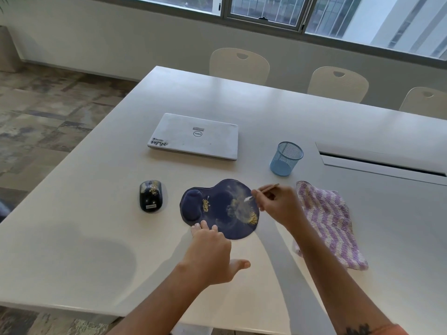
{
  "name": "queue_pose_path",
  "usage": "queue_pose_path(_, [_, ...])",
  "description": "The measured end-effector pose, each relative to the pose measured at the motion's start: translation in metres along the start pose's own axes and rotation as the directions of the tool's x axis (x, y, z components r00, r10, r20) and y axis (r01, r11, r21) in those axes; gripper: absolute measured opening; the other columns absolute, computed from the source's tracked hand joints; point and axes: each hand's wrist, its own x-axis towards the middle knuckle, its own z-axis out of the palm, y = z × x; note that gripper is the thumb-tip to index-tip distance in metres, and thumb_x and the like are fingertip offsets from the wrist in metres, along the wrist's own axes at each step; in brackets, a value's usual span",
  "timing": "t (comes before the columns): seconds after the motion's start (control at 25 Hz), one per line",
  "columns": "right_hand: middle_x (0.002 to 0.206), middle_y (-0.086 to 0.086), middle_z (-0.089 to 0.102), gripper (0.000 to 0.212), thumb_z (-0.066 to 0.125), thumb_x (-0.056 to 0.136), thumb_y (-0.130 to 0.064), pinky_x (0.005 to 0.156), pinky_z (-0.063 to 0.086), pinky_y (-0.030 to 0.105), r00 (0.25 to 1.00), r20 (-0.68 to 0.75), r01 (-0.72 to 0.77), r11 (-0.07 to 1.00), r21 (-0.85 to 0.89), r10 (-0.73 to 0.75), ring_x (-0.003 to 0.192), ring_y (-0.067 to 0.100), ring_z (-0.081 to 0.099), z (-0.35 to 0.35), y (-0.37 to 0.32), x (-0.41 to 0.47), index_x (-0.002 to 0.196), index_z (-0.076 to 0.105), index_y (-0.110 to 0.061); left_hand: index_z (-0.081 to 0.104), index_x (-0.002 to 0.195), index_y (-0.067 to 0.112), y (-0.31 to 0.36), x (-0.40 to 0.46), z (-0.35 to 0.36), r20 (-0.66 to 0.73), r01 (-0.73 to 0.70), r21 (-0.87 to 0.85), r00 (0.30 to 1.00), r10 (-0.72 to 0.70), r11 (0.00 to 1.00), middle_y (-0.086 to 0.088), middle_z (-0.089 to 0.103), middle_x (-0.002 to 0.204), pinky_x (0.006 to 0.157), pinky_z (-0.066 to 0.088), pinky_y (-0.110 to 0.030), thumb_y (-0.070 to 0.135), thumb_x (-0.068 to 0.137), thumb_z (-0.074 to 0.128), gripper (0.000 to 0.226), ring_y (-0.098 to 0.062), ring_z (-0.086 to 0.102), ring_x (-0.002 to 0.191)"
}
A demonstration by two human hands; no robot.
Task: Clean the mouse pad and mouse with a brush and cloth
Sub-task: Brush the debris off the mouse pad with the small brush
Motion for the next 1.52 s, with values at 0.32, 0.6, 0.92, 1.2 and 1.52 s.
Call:
queue_pose_path(0.32, [0.058, -0.009, 0.072, 0.022, 0.080, 0.093, -0.029, 0.065, 0.061, 0.033, 0.993, 0.032, -0.110, 0.989, -0.096, 0.114, 0.054, 0.002, 0.067, 0.000, 0.013, -0.026, 0.075, 0.084, -0.018, 0.062, 0.140, 0.005, -0.002, 0.001, 0.001, -0.015, -0.010, 0.006, 1.000, 0.010, 1.000, -0.023, 0.039, 0.161, 0.121, 0.029, -0.062, 0.088, 0.091, 0.025, 0.103, -0.054, 0.032, 0.149])
queue_pose_path(0.6, [0.058, -0.009, 0.074, 0.024, 0.081, 0.094, -0.031, 0.064, 0.064, 0.034, 0.992, -0.093, -0.090, 0.996, -0.008, 0.089, 0.053, -0.001, 0.070, 0.006, 0.001, -0.005, 0.075, 0.084, -0.017, 0.068, 0.131, 0.006, -0.001, 0.002, 0.000, -0.011, -0.016, 0.006, 1.000, 0.016, 1.000, -0.024, 0.044, 0.158, 0.119, 0.032, -0.062, 0.089, 0.090, 0.026, 0.102, -0.054, 0.035, 0.147])
queue_pose_path(0.92, [0.059, -0.018, 0.070, 0.016, 0.084, 0.089, -0.028, 0.064, 0.064, 0.036, 0.986, 0.067, -0.152, 0.987, -0.044, 0.155, 0.056, 0.003, 0.070, -0.005, 0.002, -0.049, 0.076, 0.084, -0.019, 0.063, 0.138, 0.004, -0.002, 0.003, 0.001, -0.008, -0.017, 0.012, 1.000, 0.017, 1.000, -0.025, 0.040, 0.160, 0.120, 0.031, -0.064, 0.088, 0.091, 0.026, 0.103, -0.056, 0.033, 0.147])
queue_pose_path(1.2, [0.070, -0.008, 0.079, 0.010, 0.085, 0.090, -0.023, 0.063, 0.053, 0.013, 1.000, -0.008, -0.027, 0.999, -0.031, 0.026, 0.058, -0.014, 0.065, 0.000, -0.016, -0.028, 0.085, 0.087, -0.015, 0.067, 0.133, 0.006, -0.002, 0.002, 0.000, -0.007, -0.028, 0.018, 1.000, 0.028, 0.999, -0.024, 0.043, 0.159, 0.119, 0.033, -0.063, 0.089, 0.090, 0.026, 0.102, -0.055, 0.035, 0.147])
queue_pose_path(1.52, [0.057, -0.017, 0.070, 0.016, 0.084, 0.090, -0.024, 0.063, 0.064, 0.037, 0.990, 0.092, -0.106, 0.993, -0.041, 0.110, 0.054, 0.004, 0.070, -0.022, -0.005, -0.048, 0.076, 0.084, -0.017, 0.067, 0.133, 0.006, -0.003, 0.003, 0.002, -0.016, -0.031, 0.030, 0.999, 0.031, 0.999, -0.024, 0.045, 0.157, 0.119, 0.033, -0.063, 0.090, 0.089, 0.025, 0.104, -0.055, 0.037, 0.146])
